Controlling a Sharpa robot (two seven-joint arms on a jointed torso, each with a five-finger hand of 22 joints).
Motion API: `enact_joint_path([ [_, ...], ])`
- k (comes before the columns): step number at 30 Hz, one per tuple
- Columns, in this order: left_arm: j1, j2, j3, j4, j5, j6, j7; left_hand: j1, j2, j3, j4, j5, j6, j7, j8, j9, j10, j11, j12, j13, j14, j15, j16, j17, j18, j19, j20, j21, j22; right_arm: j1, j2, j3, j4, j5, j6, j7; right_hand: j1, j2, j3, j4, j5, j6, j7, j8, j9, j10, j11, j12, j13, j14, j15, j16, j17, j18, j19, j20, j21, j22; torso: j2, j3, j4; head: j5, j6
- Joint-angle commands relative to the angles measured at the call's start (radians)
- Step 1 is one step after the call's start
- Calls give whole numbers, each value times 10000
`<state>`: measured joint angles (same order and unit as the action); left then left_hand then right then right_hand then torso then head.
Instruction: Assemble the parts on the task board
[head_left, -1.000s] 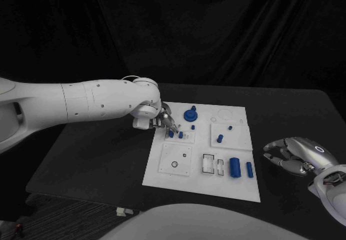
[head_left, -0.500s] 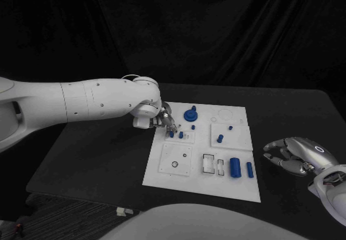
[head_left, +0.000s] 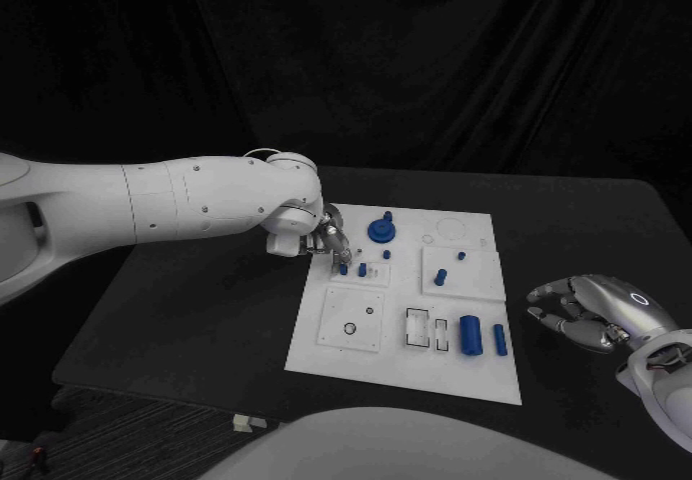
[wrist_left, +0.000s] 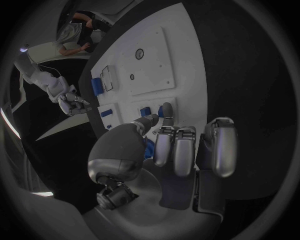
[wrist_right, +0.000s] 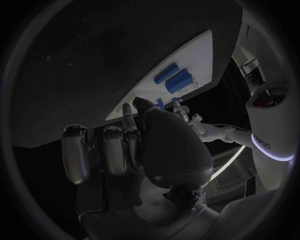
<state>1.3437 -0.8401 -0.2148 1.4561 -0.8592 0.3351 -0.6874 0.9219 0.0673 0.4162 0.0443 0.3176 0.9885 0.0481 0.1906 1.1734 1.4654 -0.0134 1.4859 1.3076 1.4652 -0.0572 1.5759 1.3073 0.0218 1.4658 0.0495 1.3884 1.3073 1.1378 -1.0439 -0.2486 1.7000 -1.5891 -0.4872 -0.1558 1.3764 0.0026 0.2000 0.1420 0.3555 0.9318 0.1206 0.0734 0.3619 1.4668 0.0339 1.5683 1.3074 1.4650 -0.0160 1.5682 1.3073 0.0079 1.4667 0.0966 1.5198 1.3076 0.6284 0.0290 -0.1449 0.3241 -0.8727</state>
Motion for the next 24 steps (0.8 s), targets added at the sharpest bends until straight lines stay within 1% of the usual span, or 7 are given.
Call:
enact_joint_path([
  [1, 25, 12, 1, 7, 5, 101, 67, -202, -106, 106, 62, -382, 58, 14, -35, -11, 389, -37, 0, 2091, 1056, -79, -51, 2635, 189, 221, -28, -35, 2095, -27, -11, 4, 17, -30, 25, -167, 72, -14, 43, 17, 59, 88, 7, -22, -13, 1040, 26, 25, 2634, 1058, -48, 26, 2635, 88, 597, -54, -29, 2411, -6, -2, -14, 3, 1],
  [6, 25, -33, 1, 60, 5, -255, 186, -916, -255, -292, 713, -1603, 206, 54, -4, -5, 422, 5, 37, 2111, 1056, -43, -51, 2635, 180, 241, 3, -2, 2106, -28, -21, 4, 18, -30, 4, -166, 70, -6, 71, 0, 64, 92, 7, -21, -14, 1040, 26, 25, 2634, 1058, -49, 26, 2635, 89, 594, -55, -35, 2409, -4, -6, -14, 7, 1],
  [10, 26, -105, 1, 97, 5, -827, 591, -1100, -516, -1179, 1355, -1749, 359, 5, 80, 64, 492, -35, 120, 2161, 1056, -75, -51, 2635, 161, 292, -21, 99, 2135, -29, -30, 4, 13, -30, -10, -167, 70, -6, 71, 0, 64, 92, 7, -21, -14, 1040, 26, 25, 2634, 1058, -49, 26, 2635, 89, 594, -55, -35, 2409, -17, -9, -5, -3, 1],
  [14, 40, -187, 1, 112, 5, -1457, 1082, -1004, -705, -2201, 2048, -2665, 423, -10, 107, 111, 541, -52, 173, 2192, 1056, -97, -51, 2635, 147, 331, -47, 168, 2153, -29, -43, 4, 10, -30, -20, -169, 70, -6, 71, 0, 64, 92, 7, -21, -14, 1040, 26, 25, 2634, 1058, -49, 26, 2635, 89, 594, -55, -35, 2409, -11, -10, -6, -3, 1],
  [17, 54, -254, 1, 131, 1, -2020, 1526, -959, -879, -2651, 2293, -2686, 412, -10, 97, 125, 566, -56, 203, 2211, 1056, -107, -51, 2635, 133, 358, -56, 232, 2171, -29, -60, 4, 17, -30, -33, -171, 70, -6, 71, 0, 64, 92, 7, -21, -14, 1040, 26, 25, 2634, 1058, -49, 26, 2635, 89, 594, -55, -35, 2409, -3, -14, -12, -17, 1],
  [21, 70, -381, 1, 170, -503, -3118, 2664, -223, -834, -3013, 2283, -2640, 285, 4, 226, 299, 516, -39, 141, 2171, 1056, -86, -51, 2635, 124, 370, -45, 281, 2184, -28, -126, 4, 69, -30, -88, -156, 68, -9, 78, -7, 66, 92, 8, -22, -14, 1040, 26, 25, 2634, 1058, -49, 26, 2635, 90, 593, -55, -36, 2408, 5, -7, -14, -59, 1],
  [24, 82, -479, 1, 197, -1203, -4176, 3892, 1317, -733, -3055, 1792, -1617, 138, -63, 646, 707, 377, -84, -46, 2050, 1056, -131, -51, 2635, 137, 327, -71, 235, 2168, -24, -237, 6, 225, -30, -294, -95, 67, -10, 79, -8, 66, 94, 7, -20, -14, 1040, 27, 25, 2634, 1058, -49, 26, 2635, 85, 605, -55, -22, 2414, 19, -5, -13, -69, 1],
])
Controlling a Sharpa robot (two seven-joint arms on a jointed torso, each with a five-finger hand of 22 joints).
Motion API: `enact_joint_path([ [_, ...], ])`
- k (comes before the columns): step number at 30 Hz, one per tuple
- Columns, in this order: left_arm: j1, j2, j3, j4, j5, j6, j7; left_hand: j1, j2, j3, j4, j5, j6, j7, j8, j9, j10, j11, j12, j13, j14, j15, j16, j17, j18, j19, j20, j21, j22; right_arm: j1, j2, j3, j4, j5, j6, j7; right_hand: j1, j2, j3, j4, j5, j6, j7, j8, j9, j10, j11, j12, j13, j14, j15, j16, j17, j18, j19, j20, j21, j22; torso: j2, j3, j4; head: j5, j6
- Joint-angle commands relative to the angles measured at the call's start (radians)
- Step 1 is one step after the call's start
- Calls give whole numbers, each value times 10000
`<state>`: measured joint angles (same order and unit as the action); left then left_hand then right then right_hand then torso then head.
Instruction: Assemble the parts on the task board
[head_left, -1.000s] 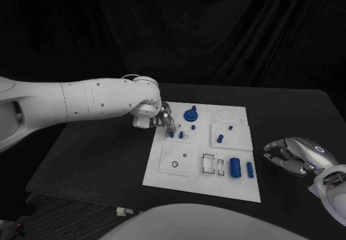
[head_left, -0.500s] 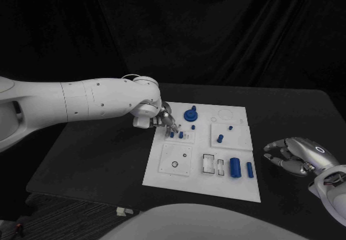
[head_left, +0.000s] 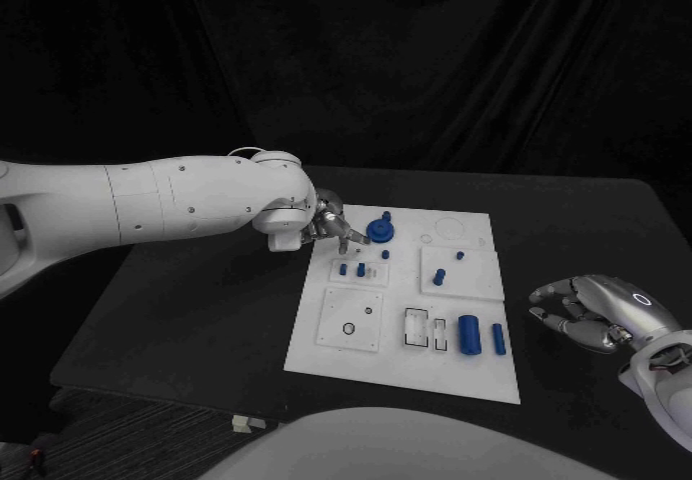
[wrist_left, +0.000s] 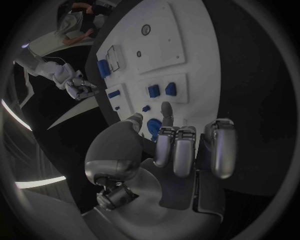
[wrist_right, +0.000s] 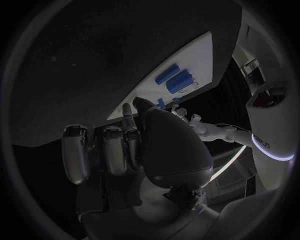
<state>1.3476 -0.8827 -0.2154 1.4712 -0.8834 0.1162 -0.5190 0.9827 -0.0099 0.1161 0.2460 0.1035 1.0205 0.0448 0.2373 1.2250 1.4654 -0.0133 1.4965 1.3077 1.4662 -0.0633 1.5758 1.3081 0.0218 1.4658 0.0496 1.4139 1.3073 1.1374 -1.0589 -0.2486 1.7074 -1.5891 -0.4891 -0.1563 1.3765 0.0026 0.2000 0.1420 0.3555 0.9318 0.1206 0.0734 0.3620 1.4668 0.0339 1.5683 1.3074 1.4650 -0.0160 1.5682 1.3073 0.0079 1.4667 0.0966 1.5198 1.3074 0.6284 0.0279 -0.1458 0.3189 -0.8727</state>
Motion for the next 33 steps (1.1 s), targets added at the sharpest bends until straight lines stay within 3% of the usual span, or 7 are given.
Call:
enact_joint_path([
  [1, 46, -76, 7, 51, -1168, -2343, 2636, 979, 49, -81, -298, 689, -278, -27, 219, 241, 321, -87, -225, 2004, 1046, -55, -50, 2627, 146, 297, -67, -66, 2154, -16, -136, 6, 229, -30, -366, -68, 67, -10, 83, -10, 70, 114, 4, -10, -10, 1040, 31, 25, 2634, 1058, -48, 26, 2635, 82, 614, -55, -10, 2421, 26, 6, -5, -23, 1],
  [5, 55, -84, 6, 29, -1825, -3643, 4589, 2025, 88, -83, -564, 1051, -594, 3, 288, 303, 51, -50, -567, 1793, 1046, -10, -50, 2627, 164, 210, -33, -147, 2131, 178, -387, 9, 594, -30, -847, 103, 33, -33, 82, -2, 81, 215, -10, 36, 10, 1040, 29, 25, 2634, 1058, -46, 26, 2635, 60, 675, -54, 63, 2451, 48, 14, 40, -127, 1],
  [7, 57, -51, 6, 5, -2077, -3909, 5254, 2857, 125, 90, -822, 1027, -961, 104, 60, 105, -771, 33, -1615, 1153, 1046, 64, -50, 2627, 221, 8, 26, -427, 2051, 360, -487, 10, 758, -30, -1042, 161, 25, -36, 85, 0, 90, 251, -20, 51, 17, 1040, 23, 25, 2634, 1058, -50, 26, 2635, 51, 698, -55, 90, 2462, 50, 1, 36, -137, 1],
  [14, 51, 225, 4, -159, -3484, -4088, 6469, 4272, -88, 684, -734, -39, -1013, 426, -660, -870, -4480, 379, -8319, -3481, 248, 397, -858, 1783, 347, -576, 348, -948, 1880, 787, -613, 10, 1007, -30, -1382, 331, -1, -42, 86, 16, 93, 308, -33, 72, 25, 1040, 18, 25, 2634, 1058, -55, 26, 2635, 38, 736, -59, 135, 2481, 172, -56, 7, -212, 1],
  [24, 10, 479, 2, -371, -4104, -4373, 7148, 4967, -296, 1092, -894, 75, -713, 488, -870, -1230, -4897, 465, -8774, -3940, 326, 449, -749, 1849, 331, -561, 416, -772, 1907, 869, -501, 9, 950, -30, -1338, 457, -14, -47, 88, 23, 92, 349, -42, 87, 32, 1040, 21, 25, 2634, 1058, -57, 26, 2635, 29, 760, -61, 164, 2493, 316, -89, 87, -293, 1],
  [26, -12, 514, 2, -376, -4421, -4476, 7300, 5437, -543, 1677, -1020, 28, -1074, 767, -1720, -2327, -5268, 681, -9877, -4937, -157, 623, -1265, 1248, 317, -565, 515, -719, 1911, 866, -484, 9, 938, -30, -1318, 473, -14, -47, 88, 23, 92, 349, -42, 87, 32, 1040, 21, 25, 2634, 1058, -57, 26, 2635, 29, 760, -61, 164, 2493, 337, -89, 95, -305, 1],
  [33, -148, 620, 1, -344, -6402, -4502, 7681, 5093, -1623, 2155, -642, -251, -1810, 497, -1756, -6460, -5973, 589, -13178, -8511, -339, 418, -1947, 256, 298, -380, 474, -514, 1951, 810, -532, 8, 937, -30, -1258, 517, -16, -49, 89, 24, 92, 354, -43, 87, 32, 1040, 20, 25, 2634, 1058, -58, 26, 2635, 31, 754, -62, 157, 2490, 392, -127, 99, -370, 1],
])
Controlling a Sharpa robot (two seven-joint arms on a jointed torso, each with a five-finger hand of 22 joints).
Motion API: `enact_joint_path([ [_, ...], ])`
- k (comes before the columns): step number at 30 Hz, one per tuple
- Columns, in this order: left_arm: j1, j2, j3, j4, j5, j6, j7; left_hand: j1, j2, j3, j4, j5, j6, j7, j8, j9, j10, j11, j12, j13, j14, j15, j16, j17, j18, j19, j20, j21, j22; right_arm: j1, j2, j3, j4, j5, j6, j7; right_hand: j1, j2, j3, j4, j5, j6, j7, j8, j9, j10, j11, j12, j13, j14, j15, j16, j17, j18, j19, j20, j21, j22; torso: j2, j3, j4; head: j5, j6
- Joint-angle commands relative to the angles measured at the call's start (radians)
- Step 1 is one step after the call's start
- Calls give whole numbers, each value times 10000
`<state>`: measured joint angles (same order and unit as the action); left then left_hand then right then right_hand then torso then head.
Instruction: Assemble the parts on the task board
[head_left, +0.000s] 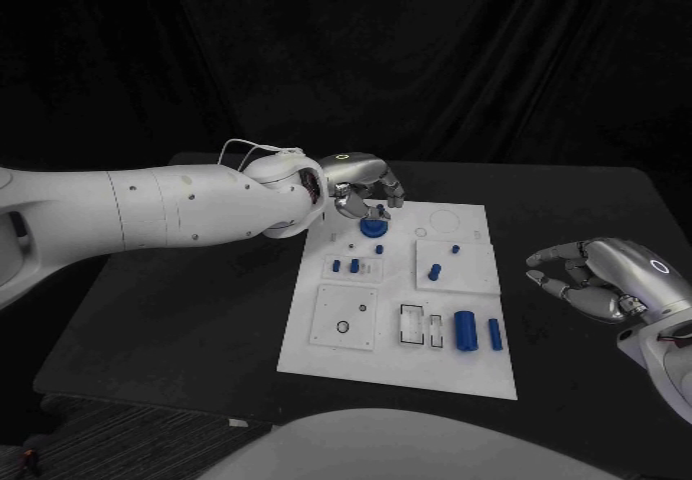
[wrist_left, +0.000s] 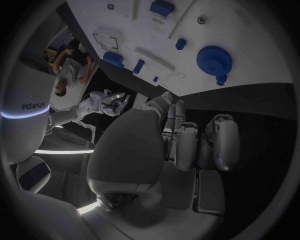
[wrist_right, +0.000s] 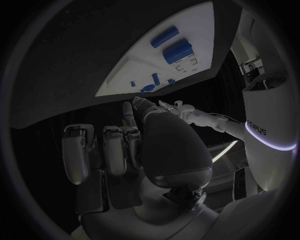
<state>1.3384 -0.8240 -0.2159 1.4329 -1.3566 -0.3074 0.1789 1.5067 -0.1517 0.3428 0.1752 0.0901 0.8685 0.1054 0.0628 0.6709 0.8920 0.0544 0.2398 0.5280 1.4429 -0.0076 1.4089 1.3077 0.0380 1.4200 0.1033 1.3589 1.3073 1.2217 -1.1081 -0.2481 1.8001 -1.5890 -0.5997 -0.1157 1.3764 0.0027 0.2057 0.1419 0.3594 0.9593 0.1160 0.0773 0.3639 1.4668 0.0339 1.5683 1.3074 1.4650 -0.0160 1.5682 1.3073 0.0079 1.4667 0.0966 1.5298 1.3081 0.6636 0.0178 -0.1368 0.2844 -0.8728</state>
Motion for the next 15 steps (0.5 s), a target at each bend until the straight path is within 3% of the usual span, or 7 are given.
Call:
enact_joint_path([
  [1, -81, 38, 6, 47, -1982, -262, 742, -175, -192, -233, 36, -198, -283, -194, -20, -1334, -271, -127, -804, -1011, -41, -204, -271, 233, 137, 88, -106, 15, 1946, -40, -52, 3, 12, -31, -142, 112, -16, -49, 32, 25, 53, 80, 4, 47, 13, 1040, 20, 25, 2634, 1058, -58, 26, 2635, 31, 754, -62, 56, 2483, 36, -18, 9, -29, 2],
  [3, -121, 43, 5, 57, -2400, -255, 785, -219, -131, -555, -9, -330, -260, -330, -12, -1957, -434, -244, -1126, -1468, -46, -283, -369, 51, 138, 105, -154, -24, 1941, -50, -69, 3, 12, -31, -132, 113, -16, -49, 32, 25, 53, 80, 4, 47, 13, 1040, 20, 25, 2634, 1058, -58, 26, 2635, 31, 754, -62, 56, 2483, 40, -14, 5, -34, 2],
  [7, -212, 62, 5, 34, -2918, -241, 778, -189, -33, -1030, -30, -356, -233, -399, -7, -2662, -671, -289, -1506, -2013, 37, -324, -324, 10, 147, 106, -185, -106, 1928, -79, -99, 3, 13, -31, -105, 114, -16, -49, 32, 25, 53, 80, 4, 47, 13, 1040, 20, 25, 2634, 1058, -58, 26, 2635, 31, 754, -62, 56, 2483, 37, -15, 4, -35, 2],
  [15, -360, 116, 4, -95, -3353, -193, 554, -96, 33, -1513, 101, -371, 155, -373, 57, -3296, -573, -254, -1666, -2527, 160, -321, -123, 140, 128, 194, -257, -66, 1958, -162, -90, 2, -27, -31, -36, 110, -20, -53, 35, 26, 52, 82, 3, 44, 12, 1040, 18, 25, 2634, 1058, -59, 26, 2635, 32, 752, -63, 54, 2482, 17, -7, 2, -36, 2],
])
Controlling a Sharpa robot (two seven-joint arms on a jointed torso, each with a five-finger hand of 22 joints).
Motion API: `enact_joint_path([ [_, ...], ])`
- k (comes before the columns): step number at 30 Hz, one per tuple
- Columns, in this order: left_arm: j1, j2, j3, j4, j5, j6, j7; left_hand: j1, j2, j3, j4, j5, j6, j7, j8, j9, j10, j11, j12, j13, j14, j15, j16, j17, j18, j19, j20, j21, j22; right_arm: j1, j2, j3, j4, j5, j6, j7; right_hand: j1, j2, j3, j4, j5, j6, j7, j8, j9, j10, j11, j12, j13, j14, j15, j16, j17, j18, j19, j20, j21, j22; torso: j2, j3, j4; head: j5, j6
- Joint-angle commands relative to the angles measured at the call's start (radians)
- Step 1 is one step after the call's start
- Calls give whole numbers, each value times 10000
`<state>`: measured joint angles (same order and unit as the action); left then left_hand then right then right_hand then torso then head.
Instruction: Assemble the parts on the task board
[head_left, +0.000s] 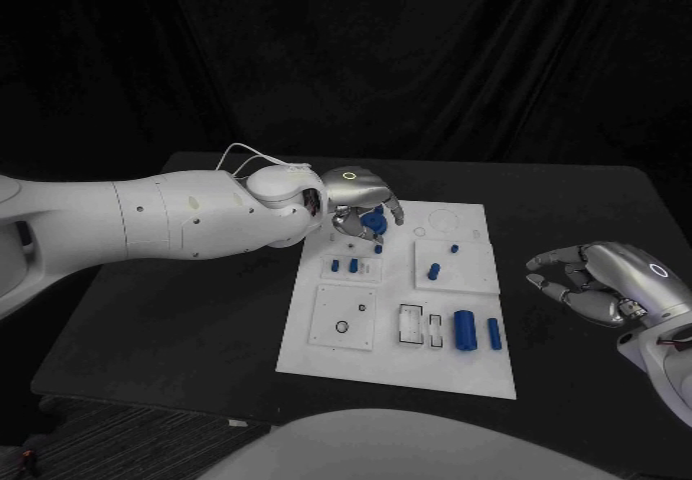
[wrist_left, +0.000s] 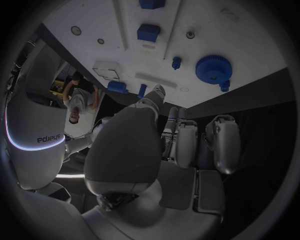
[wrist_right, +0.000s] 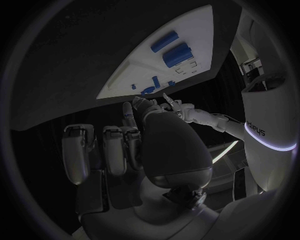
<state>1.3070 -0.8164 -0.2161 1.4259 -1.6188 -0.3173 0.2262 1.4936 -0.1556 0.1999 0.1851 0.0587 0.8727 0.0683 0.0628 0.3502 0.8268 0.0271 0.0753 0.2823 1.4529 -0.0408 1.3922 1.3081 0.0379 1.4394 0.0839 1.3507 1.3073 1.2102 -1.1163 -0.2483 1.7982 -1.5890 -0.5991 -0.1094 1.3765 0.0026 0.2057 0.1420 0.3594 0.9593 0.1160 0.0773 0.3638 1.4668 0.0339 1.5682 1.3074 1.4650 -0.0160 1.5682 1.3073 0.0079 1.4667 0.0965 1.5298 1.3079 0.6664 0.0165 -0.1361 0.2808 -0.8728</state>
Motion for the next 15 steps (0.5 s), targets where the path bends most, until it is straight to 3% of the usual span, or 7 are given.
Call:
enact_joint_path([
  [1, -62, 47, 7, -34, -829, -92, 28, 46, 80, -99, 2, -54, 140, -18, 56, -122, 128, 13, -4, -88, 65, 9, 56, 144, 128, 8, -63, 21, 1960, -56, -11, 4, -11, -31, -37, 47, -20, -53, 35, 26, 53, 82, 3, 44, 12, 1040, 19, 26, 2634, 1058, -59, 26, 2635, 32, 752, -63, 54, 2484, -12, 4, -5, -7, 2],
  [5, -117, 113, 7, -110, -1111, -46, -173, 100, 178, -134, -19, -34, 487, -199, 117, -298, 624, -109, 191, -121, 78, -68, 124, 175, 134, 12, -107, -11, 1958, -86, -24, 3, -22, 9, -24, 60, -20, -56, 37, 25, 53, 83, 2, 42, 11, 1040, 16, 26, 2634, 1058, -60, 26, 2635, 35, 744, -63, 44, 2480, -7, 3, -5, -1, 2],
  [15, -208, 312, 8, -334, -1279, 84, -341, 128, 265, -45, -123, 317, 637, -201, 73, -470, 1202, -94, 485, -18, 95, -78, 197, 199, 118, 66, -144, 43, 1980, -116, -28, 3, -42, 154, -10, 115, -22, -54, 42, 26, 55, 87, 1, 41, 11, 1040, 17, 26, 2634, 1058, -60, 26, 2635, 43, 723, -64, 17, 2469, -13, 4, -5, -32, 2],
])
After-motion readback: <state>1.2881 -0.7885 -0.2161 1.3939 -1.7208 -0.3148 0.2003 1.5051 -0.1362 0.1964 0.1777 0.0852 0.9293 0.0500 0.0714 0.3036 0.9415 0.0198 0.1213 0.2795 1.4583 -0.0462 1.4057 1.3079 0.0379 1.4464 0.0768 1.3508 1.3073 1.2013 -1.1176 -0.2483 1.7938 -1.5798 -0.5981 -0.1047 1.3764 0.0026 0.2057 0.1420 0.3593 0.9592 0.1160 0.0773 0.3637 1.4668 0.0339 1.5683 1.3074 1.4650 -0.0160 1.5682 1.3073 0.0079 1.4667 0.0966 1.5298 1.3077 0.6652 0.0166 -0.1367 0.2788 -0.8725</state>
